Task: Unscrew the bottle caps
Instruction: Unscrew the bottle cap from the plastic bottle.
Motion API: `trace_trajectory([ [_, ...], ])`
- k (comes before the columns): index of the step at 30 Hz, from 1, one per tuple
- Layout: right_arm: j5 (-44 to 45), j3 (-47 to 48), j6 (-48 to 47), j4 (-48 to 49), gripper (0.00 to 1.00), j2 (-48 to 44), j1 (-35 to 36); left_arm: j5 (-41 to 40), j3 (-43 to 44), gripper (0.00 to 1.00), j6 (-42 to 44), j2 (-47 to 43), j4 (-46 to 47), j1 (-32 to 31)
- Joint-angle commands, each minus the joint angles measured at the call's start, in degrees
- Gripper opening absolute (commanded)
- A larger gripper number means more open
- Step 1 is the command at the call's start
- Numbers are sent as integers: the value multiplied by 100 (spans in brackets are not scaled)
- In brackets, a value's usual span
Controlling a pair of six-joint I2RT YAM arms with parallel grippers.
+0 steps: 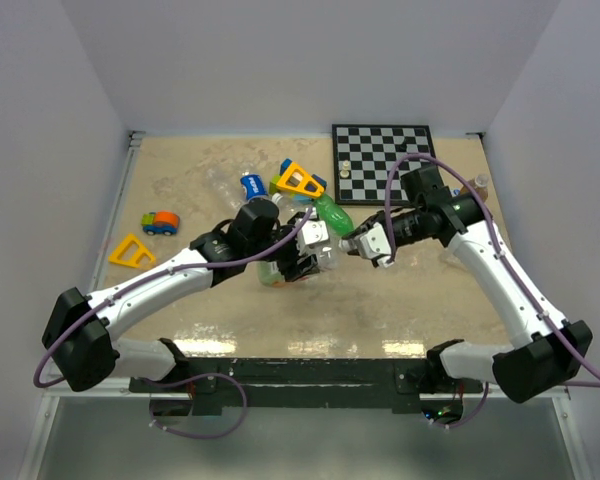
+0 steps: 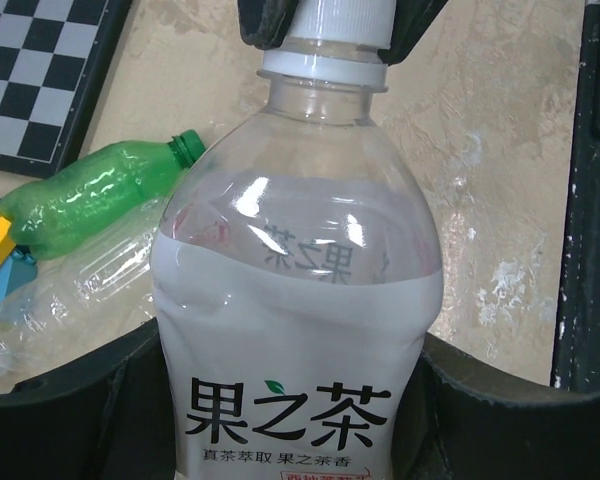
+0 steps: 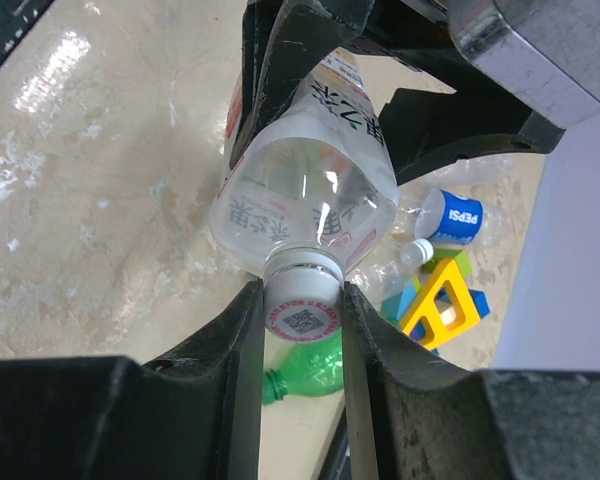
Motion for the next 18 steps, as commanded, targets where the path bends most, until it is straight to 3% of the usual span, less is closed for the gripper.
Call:
trace_trajectory([
  [1,-77,-155,625,229,45,175,-146,442,110,1,97,-194,-148,16],
  [4,-131,-173,1602,685,62,97,-146,425,110,1,88,-194,-148,25],
  [7,-104,-103,2314,941,72,-53,-155,407,93,1,88,-194,-148,25],
  [18,169,619,3889,161,77,-387,-155,135,128,1,27,-194,-139,16],
])
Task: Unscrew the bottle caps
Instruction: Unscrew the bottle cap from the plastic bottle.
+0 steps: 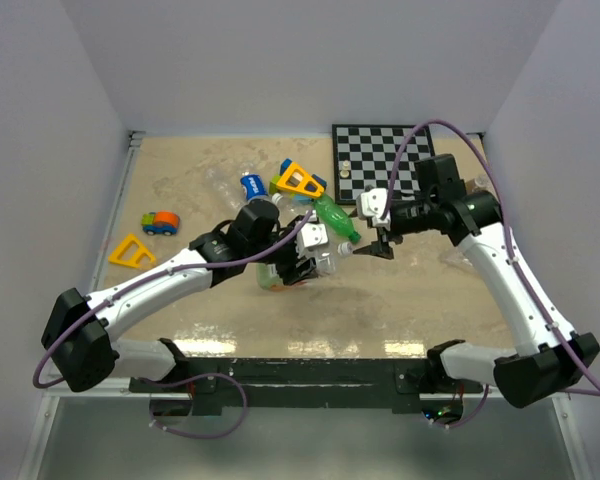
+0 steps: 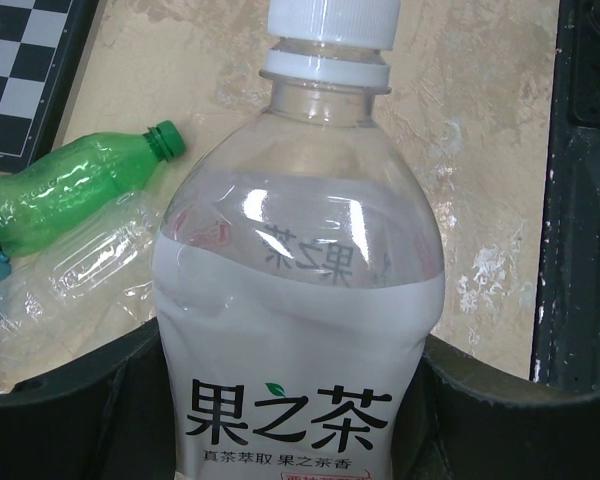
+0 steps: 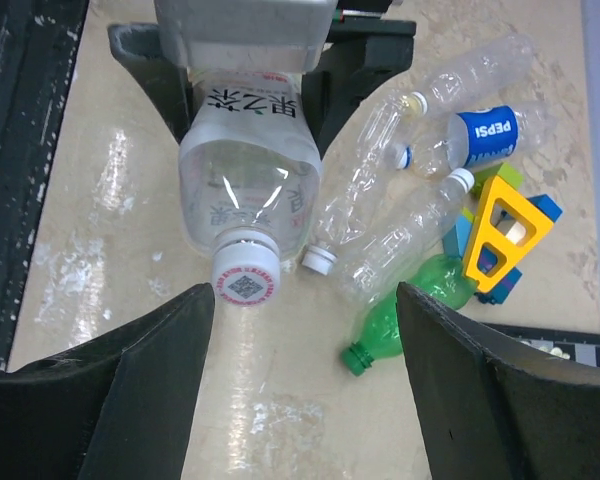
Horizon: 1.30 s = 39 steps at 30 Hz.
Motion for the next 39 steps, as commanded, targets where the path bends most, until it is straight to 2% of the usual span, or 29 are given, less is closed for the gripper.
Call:
trace_trajectory([
  [1,9,293,976,-404,77,-356,-8,-75,136,1,13,-188,141,8],
  [3,-44,197,1344,-387,77,-418,-8,-119,136,1,-13,-188,141,8],
  [7,-36,-173,2723,289,77,-497,-8,-146,154,1,-39,-197,149,8],
  [9,-157,-261,2970,412,77,-427,-8,-172,154,1,-48,-214,149,8],
  [19,-246,-358,3376,764,76,47,9,-225,145,1,-75,-214,176,-1],
  [22,-220,-472,3464,843,73,100,27,-225,145,1,-66,-214,176,8],
  [32,-430,-411,3043,492,42,250,124,-269,136,1,-75,-223,185,8],
  [35,-518,-332,2727,290,28,267,115,-278,128,1,-66,-223,185,8],
  [36,-527,-279,2543,150,20,293,115,-269,119,1,-57,-214,185,-1],
  [37,-519,-235,2289,-8,12,329,132,-252,128,1,-48,-223,167,8],
  [39,-501,-51,1649,-481,3,425,132,-216,128,1,-31,-223,158,-1],
])
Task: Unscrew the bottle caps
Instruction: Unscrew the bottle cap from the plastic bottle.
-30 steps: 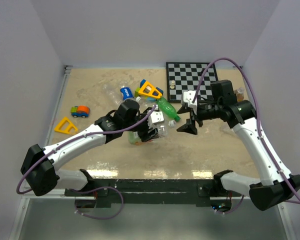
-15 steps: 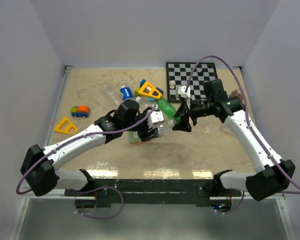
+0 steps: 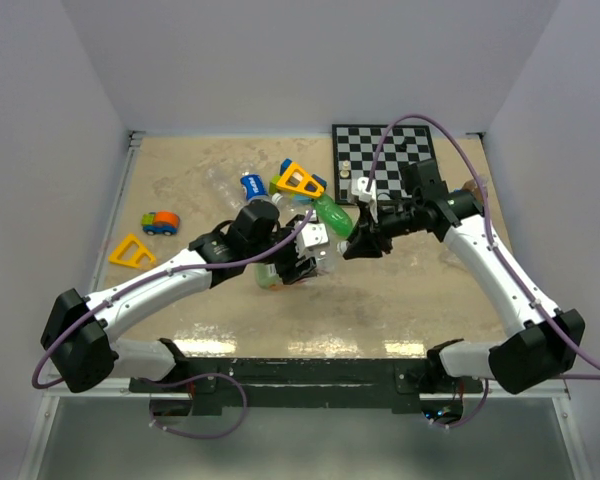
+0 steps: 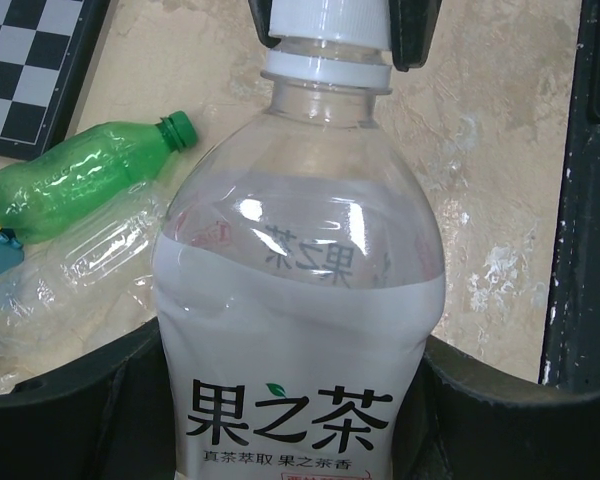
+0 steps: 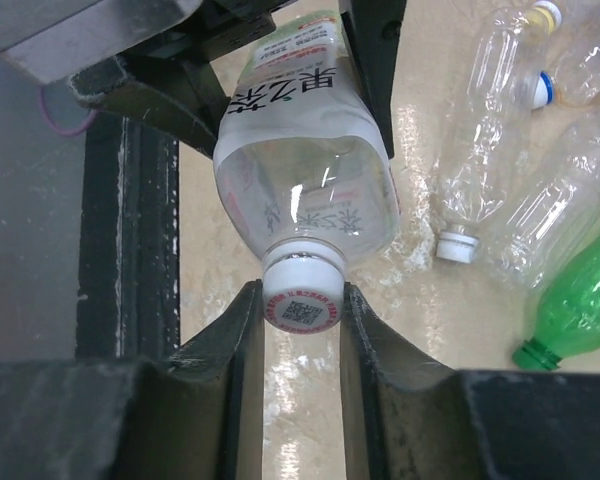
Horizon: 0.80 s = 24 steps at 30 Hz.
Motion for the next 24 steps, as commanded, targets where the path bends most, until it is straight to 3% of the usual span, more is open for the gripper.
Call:
trace_trajectory([
  [1,-237,467,-1531,-1277,0,174,45,57,128,1,-18,-192,191,14],
  [13,931,688,-6428,-1448,0,-589,98,101,119,1,35,-184,156,14],
  [17,862,925,-6536,-1440,0,-546,98,110,119,1,44,-192,156,23],
  [24,354,452,-6353,-1291,0,-572,106,189,128,1,35,-192,147,14],
])
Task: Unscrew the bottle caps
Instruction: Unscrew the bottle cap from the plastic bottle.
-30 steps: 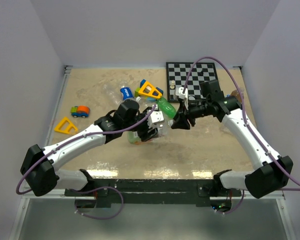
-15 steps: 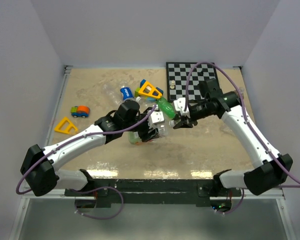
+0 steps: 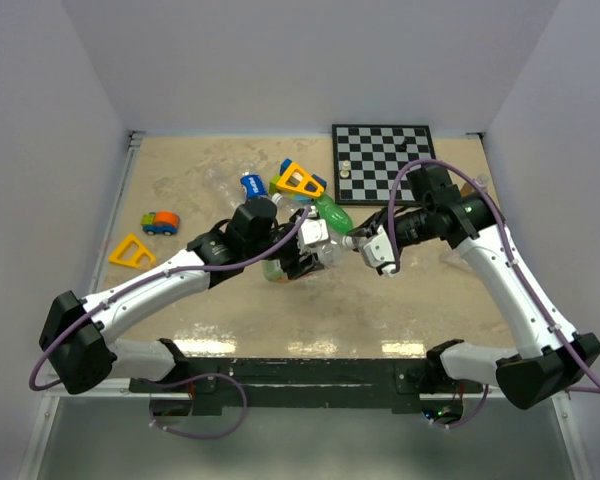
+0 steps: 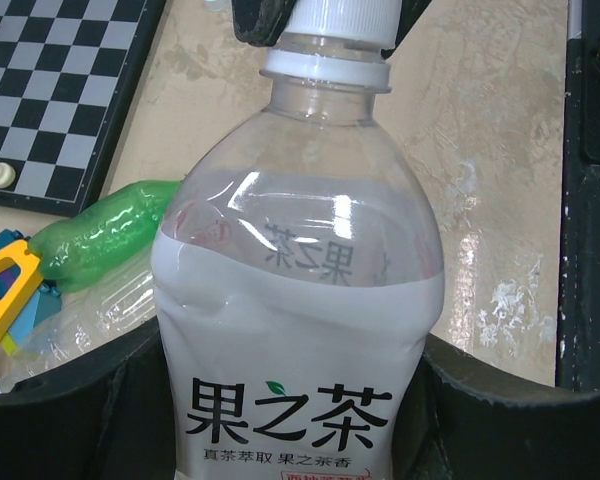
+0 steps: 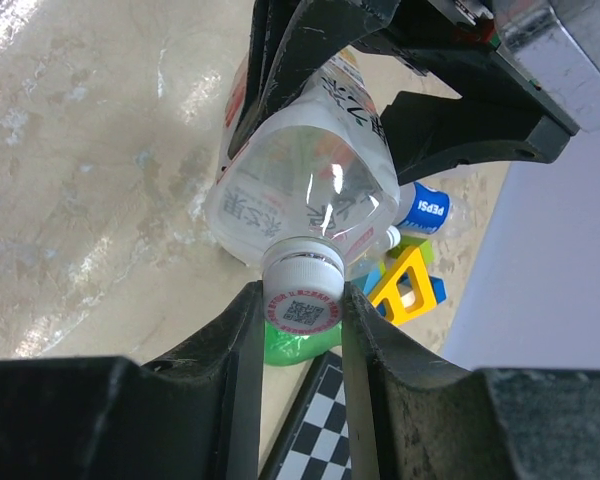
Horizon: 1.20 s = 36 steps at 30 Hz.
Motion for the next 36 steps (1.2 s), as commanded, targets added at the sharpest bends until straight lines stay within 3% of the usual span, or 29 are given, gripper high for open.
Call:
trace_trajectory([
  [1,-279,-277,-134,106,4,-144,-79,47,84,1,9,-131,-354,58],
  [10,-614,-401,1078,344,50,-30,-79,47,75,1,-9,-114,-327,58],
  [14,-570,-295,1474,291,63,-91,-79,47,66,1,9,-131,-336,58],
  [18,-509,-278,2079,326,68,-302,-79,29,66,1,9,-131,-345,58],
  [22,-289,-216,3545,747,68,-644,-114,21,75,1,-8,-114,-336,58],
  [27,-61,-497,6681,2231,69,-1119,-176,12,67,1,-26,-96,-318,58],
  [29,-51,-646,7474,2470,69,-1146,-176,3,67,1,-26,-105,-318,58],
  [36,-192,-1025,8023,2603,79,-760,-176,-15,66,1,-35,-105,-327,58],
])
